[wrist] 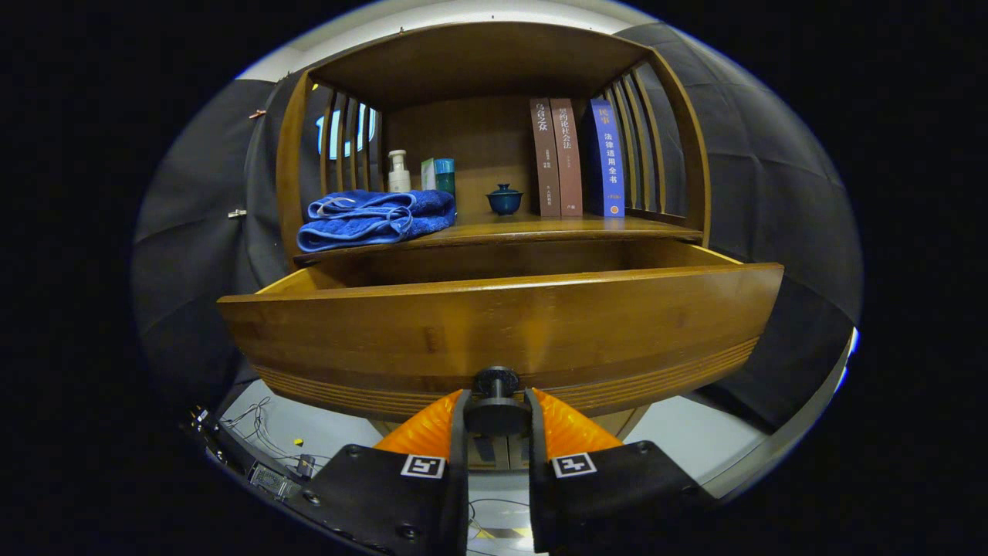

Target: Pull open the drawer, take out the items inside it, and place them on the countertop above the cabinet.

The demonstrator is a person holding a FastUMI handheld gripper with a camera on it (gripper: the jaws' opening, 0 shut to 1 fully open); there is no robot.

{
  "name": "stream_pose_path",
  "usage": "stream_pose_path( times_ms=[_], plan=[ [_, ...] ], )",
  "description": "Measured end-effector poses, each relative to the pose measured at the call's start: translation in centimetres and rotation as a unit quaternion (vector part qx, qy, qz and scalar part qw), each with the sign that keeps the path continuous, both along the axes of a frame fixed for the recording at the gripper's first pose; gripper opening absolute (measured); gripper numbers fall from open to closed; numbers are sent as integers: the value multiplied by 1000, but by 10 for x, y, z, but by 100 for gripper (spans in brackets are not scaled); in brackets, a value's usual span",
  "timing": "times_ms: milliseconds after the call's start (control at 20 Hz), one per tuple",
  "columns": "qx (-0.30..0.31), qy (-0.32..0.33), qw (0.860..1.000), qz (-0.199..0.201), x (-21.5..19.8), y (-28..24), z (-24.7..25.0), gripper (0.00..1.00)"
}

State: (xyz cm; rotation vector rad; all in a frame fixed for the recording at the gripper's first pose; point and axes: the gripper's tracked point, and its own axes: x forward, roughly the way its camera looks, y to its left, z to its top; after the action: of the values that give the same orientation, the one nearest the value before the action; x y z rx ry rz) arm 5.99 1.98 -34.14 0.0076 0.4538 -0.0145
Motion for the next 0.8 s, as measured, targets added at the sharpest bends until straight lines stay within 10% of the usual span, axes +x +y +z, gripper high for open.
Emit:
stream_pose_path(
  times_ms=[800],
  plan=[
    [8, 14, 1000, -14, -44, -1, -4, 42]
  ],
)
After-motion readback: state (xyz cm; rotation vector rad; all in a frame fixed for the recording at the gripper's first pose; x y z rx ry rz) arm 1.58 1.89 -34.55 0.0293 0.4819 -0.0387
